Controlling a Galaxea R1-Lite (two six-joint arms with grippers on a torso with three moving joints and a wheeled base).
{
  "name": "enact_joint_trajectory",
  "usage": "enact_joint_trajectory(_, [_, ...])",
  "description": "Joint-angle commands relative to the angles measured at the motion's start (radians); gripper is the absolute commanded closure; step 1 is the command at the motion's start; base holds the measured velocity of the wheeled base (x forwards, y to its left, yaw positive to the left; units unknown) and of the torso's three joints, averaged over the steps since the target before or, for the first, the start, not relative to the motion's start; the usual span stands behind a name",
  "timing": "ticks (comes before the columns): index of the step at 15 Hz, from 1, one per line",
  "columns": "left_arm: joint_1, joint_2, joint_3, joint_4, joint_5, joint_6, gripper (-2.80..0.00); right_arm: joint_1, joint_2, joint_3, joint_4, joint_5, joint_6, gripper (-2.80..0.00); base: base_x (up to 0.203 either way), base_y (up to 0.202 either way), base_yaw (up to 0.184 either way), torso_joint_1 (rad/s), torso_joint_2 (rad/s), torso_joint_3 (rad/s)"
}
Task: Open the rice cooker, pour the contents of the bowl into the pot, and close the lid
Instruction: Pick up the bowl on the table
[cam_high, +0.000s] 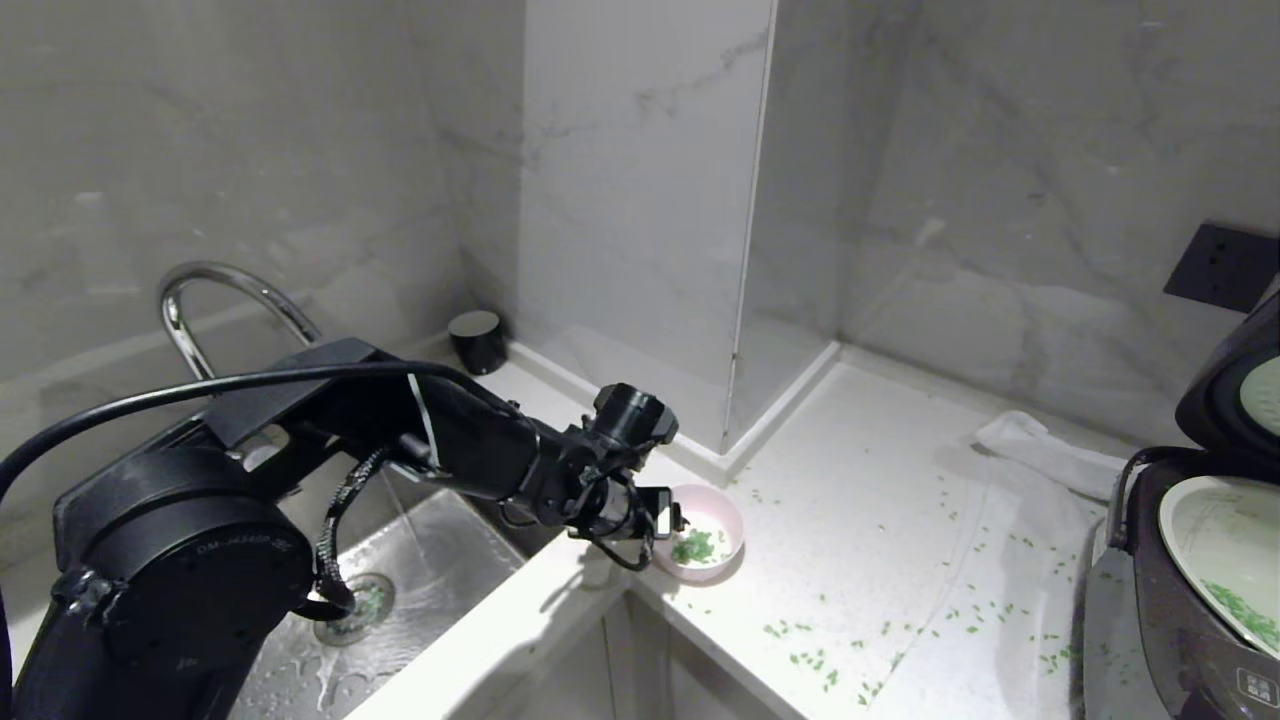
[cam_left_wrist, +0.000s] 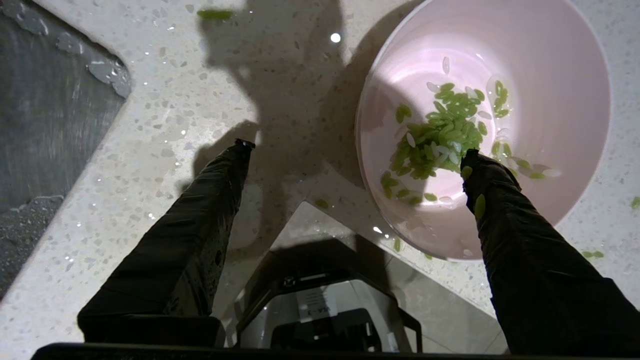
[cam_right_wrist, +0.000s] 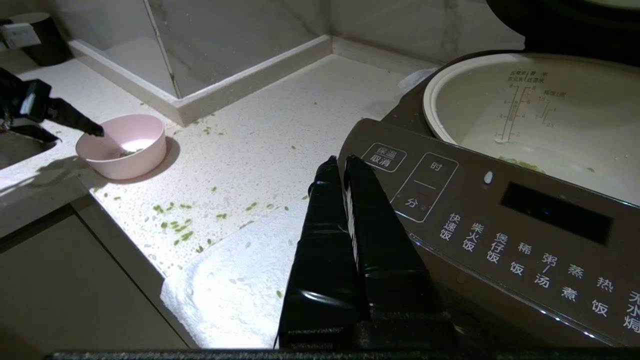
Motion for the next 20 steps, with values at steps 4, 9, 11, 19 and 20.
enact_joint_trajectory(4, [-0.024,0.076,-0.043,0.002,0.001,0.0,-2.8,0.0,0.001,0.002,0.0,0.001,-0.001,0.0,0.0,0.0,0.0,0.0,0.0,0.0])
enact_joint_trajectory(9, [-0.03,0.124,-0.211,0.146,0.008,0.009,0.0,0.0,0.001,0.002,0.0,0.001,0.001,0.0,0.0,0.0,0.0,0.0,0.0,0.0])
enact_joint_trajectory(11, [-0.03,0.141,-0.278,0.217,0.011,0.015,0.0,0.0,0.001,0.002,0.0,0.001,-0.001,0.0,0.0,0.0,0.0,0.0,0.0,0.0])
enact_joint_trajectory(19, [-0.031,0.158,-0.233,0.231,0.016,0.014,0.0,0.0,0.001,0.002,0.0,0.001,-0.001,0.0,0.0,0.0,0.0,0.0,0.0,0.0])
enact_joint_trajectory(20, [-0.031,0.152,-0.233,0.231,0.015,0.014,0.0,0.0,0.001,0.002,0.0,-0.001,0.001,0.0,0.0,0.0,0.0,0.0,0.0,0.0])
